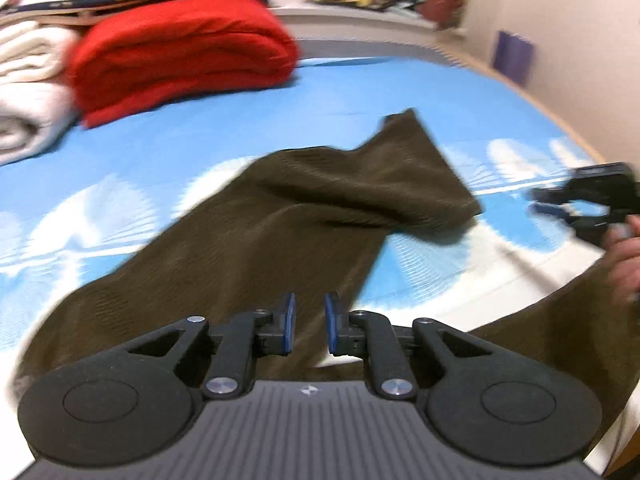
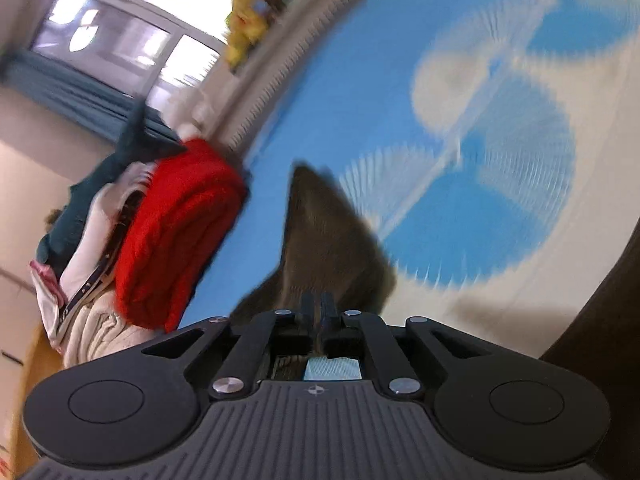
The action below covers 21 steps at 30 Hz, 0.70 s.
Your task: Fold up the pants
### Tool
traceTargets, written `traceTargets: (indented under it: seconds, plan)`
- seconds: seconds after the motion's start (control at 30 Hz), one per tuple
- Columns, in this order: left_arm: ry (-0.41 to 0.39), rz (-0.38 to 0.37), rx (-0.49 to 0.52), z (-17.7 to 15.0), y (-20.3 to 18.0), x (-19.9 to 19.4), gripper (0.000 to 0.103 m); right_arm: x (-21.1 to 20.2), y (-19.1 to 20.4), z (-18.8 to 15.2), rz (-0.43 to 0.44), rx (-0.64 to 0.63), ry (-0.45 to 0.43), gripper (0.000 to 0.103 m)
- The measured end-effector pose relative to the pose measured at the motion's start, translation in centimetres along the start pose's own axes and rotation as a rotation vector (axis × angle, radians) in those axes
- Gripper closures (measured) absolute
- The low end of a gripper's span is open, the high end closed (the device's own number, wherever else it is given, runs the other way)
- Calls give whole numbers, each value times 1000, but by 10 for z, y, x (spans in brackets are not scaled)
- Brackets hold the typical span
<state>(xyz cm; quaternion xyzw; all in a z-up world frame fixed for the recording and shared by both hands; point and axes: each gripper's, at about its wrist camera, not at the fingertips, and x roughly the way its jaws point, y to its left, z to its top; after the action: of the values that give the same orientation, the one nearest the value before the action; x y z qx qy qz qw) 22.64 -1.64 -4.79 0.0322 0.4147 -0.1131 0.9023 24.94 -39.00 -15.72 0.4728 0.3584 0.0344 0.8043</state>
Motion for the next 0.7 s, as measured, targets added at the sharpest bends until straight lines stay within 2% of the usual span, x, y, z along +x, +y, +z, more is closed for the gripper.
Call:
traceTargets:
  seconds: [0.07, 0.13, 0.2, 0.27, 0.37, 0.4, 0.43, 0.47, 0.5, 0.6, 0.63, 0.7]
  plan:
    - [39, -1, 3, -7, -7, 36, 84, 26, -2, 0, -34, 21, 17, 64]
    - [57, -6, 49, -5, -11, 64, 77, 50, -7, 1, -36, 45, 40, 56]
    - [56, 2, 93, -12, -17, 76, 51, 75, -14, 1, -34, 86, 67, 55]
    - [66, 2, 79, -21, -15, 89, 46, 93, -24, -2, -48, 151, 82, 53]
    - [114, -4, 57, -23, -20, 111, 46, 110, -34, -6, -26, 263, 85, 53]
    - [112, 4, 66, -26, -20, 118, 54, 116, -33, -6, -11, 281, 88, 53]
    - [119, 18, 86, -29, -17, 119, 73, 121, -31, -6, 4, 289, 88, 53]
    - [153, 57, 107, -31, -14, 119, 99, 125, -29, -6, 20, 294, 87, 53]
    - [185, 127, 80, -30, -5, 120, 100, 128, -27, -5, 35, 301, 84, 53]
    - [169, 410, -236, -23, 50, 89, 101, 136, -23, -2, 82, 302, 75, 53]
    - [157, 440, -306, -25, 63, 79, 101, 138, -22, 0, 90, 297, 72, 53]
    - [176, 450, -352, -32, 70, 73, 101, 144, -21, 3, 121, 308, 72, 53]
